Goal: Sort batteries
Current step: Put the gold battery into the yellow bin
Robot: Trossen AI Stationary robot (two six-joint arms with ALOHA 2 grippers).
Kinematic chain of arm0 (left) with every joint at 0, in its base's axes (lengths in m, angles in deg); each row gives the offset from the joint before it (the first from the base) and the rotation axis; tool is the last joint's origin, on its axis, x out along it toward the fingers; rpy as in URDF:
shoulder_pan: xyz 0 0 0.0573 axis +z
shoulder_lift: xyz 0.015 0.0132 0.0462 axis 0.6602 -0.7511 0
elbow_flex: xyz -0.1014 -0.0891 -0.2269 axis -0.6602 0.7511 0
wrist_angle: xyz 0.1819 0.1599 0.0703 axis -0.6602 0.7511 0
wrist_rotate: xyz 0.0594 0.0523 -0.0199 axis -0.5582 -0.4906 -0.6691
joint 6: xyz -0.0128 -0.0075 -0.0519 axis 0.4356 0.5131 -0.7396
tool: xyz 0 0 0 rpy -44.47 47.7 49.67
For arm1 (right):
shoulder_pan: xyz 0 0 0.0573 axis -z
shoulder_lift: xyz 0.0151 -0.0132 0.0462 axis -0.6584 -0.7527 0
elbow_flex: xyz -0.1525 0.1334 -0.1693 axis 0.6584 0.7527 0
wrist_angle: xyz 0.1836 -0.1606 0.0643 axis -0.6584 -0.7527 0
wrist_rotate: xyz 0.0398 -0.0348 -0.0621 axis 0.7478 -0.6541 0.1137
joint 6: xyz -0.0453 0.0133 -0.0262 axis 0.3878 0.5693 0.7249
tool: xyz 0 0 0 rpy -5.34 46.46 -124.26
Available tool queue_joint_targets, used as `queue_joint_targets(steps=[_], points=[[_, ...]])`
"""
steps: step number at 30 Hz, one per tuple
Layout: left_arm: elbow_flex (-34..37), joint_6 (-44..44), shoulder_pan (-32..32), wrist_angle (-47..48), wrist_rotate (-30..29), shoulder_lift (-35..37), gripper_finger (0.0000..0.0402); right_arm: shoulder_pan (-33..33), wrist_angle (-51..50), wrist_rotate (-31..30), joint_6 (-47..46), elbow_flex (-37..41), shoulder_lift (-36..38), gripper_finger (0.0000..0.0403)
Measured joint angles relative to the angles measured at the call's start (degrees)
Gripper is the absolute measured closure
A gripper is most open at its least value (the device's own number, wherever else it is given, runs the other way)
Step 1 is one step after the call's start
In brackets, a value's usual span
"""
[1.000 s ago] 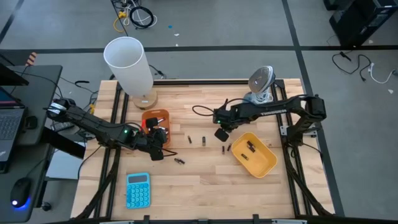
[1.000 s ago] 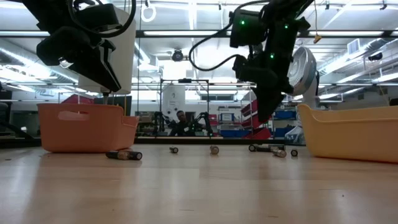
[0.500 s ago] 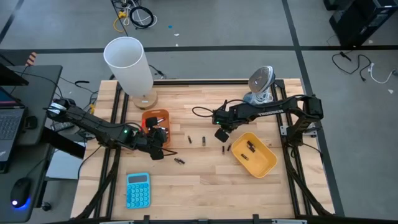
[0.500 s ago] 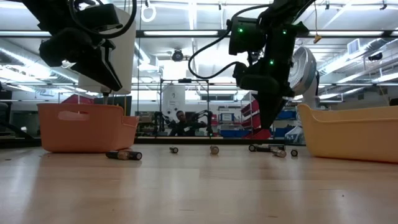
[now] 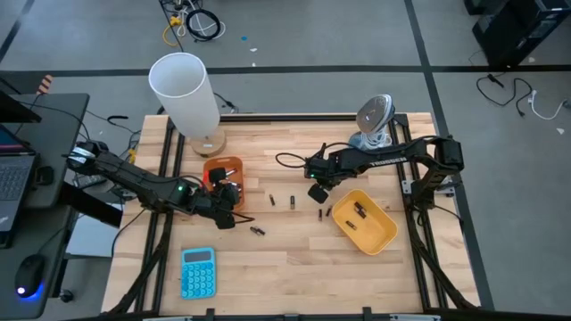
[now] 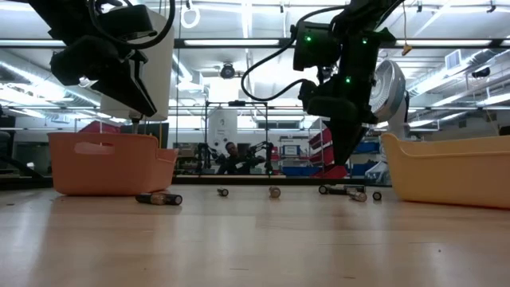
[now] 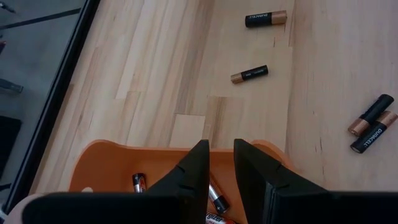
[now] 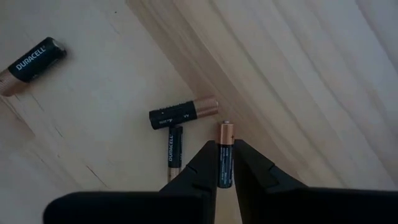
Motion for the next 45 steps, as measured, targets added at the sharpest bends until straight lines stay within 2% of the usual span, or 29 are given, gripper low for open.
queue_joint_targets(steps=[12, 22, 27, 45], points=[[0.0, 0.0, 0.0, 0.0, -0.2, 0.0, 0.0325, -0.1, 0.1, 0.0, 1.2, 0.0, -1.6, 0.0360], [0.0, 0.0, 0.0, 0.0, -0.6, 0.0, 0.0325, -0.1, 0.2, -0.5, 1.5, 0.1, -2.7, 0.0286], [0.0, 0.0, 0.0, 0.0, -0.7, 0.0, 0.0325, -0.1, 0.4, -0.5, 1.4, 0.1, -2.7, 0.0266], [0.0, 0.0, 0.0, 0.0, -0.7, 0.0, 0.0325, 0.0, 2.0, -2.3, -1.5, 1.6, -2.7, 0.0262]])
